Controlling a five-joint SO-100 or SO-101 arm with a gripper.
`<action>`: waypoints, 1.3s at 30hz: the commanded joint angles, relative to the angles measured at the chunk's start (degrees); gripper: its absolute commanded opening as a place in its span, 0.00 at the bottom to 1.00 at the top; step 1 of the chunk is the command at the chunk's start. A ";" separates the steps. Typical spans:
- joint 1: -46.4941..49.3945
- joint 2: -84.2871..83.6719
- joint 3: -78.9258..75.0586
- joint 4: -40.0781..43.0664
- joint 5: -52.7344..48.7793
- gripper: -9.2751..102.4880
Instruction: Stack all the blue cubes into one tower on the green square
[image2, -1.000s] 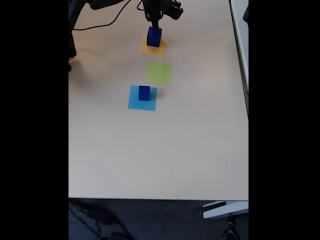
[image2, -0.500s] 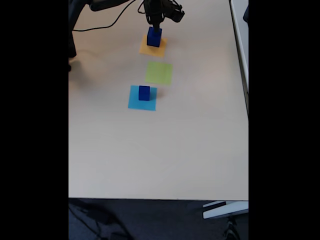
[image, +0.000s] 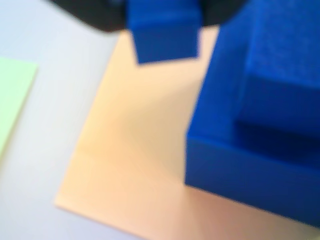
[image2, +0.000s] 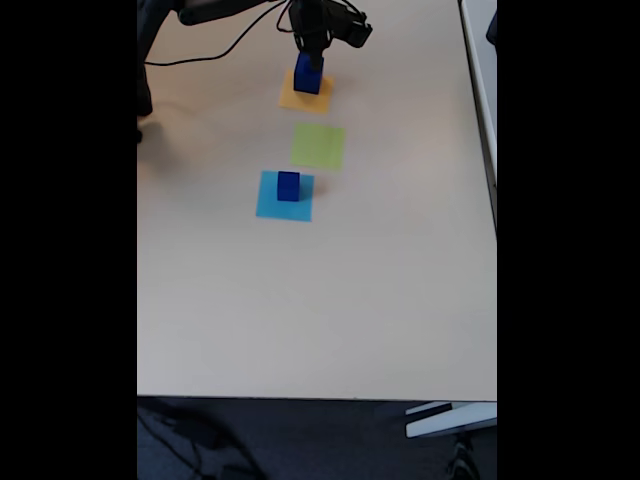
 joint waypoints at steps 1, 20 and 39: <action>0.97 6.50 -3.43 0.62 -0.97 0.09; 12.30 5.10 11.25 -19.60 -6.24 0.09; 15.82 5.45 26.28 -32.17 -3.34 0.09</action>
